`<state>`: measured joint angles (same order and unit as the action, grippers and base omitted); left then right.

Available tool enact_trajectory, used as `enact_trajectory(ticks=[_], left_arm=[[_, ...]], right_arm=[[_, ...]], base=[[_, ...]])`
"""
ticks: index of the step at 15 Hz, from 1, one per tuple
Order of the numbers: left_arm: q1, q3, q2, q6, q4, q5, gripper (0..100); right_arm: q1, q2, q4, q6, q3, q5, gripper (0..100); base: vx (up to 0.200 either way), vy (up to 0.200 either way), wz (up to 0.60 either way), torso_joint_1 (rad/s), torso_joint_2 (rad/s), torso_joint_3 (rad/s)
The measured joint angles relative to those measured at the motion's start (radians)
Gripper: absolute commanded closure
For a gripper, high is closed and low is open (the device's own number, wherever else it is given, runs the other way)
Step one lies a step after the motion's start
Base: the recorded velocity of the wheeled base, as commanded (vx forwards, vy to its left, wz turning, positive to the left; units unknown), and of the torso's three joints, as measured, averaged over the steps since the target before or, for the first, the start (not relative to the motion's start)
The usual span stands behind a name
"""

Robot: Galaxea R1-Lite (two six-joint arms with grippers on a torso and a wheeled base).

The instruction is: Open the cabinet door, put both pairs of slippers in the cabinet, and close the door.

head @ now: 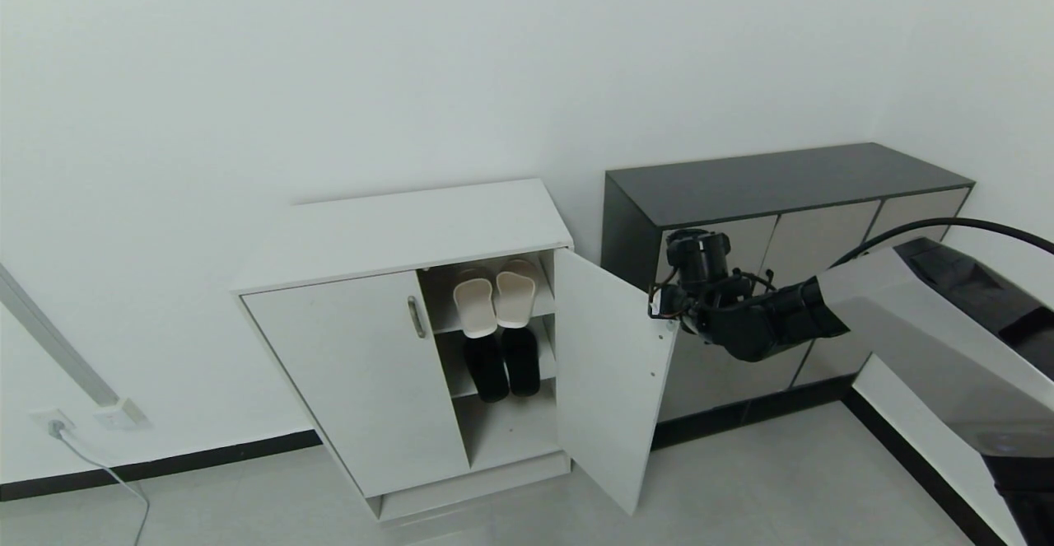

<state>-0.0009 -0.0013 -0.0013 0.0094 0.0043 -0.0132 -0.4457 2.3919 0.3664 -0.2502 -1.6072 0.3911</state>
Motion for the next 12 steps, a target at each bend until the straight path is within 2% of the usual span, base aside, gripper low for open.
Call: enact_trajectory(ticks=[7,12], left_arm=[[0.000,0.000,0.000,0.000,0.000,0.000,100],[0.000,0.000,0.000,0.000,0.000,0.000,100]], right_arm=[[-0.033,-0.009,-0.022,-0.031,0.016,0.003,100],[-0.159,-0.070,0.001,-0.050,0.121,0.008,100]], base=[[0.000,0.000,0.00,0.000,0.00,0.000],[0.000,0.000,0.00,0.000,0.00,0.000]])
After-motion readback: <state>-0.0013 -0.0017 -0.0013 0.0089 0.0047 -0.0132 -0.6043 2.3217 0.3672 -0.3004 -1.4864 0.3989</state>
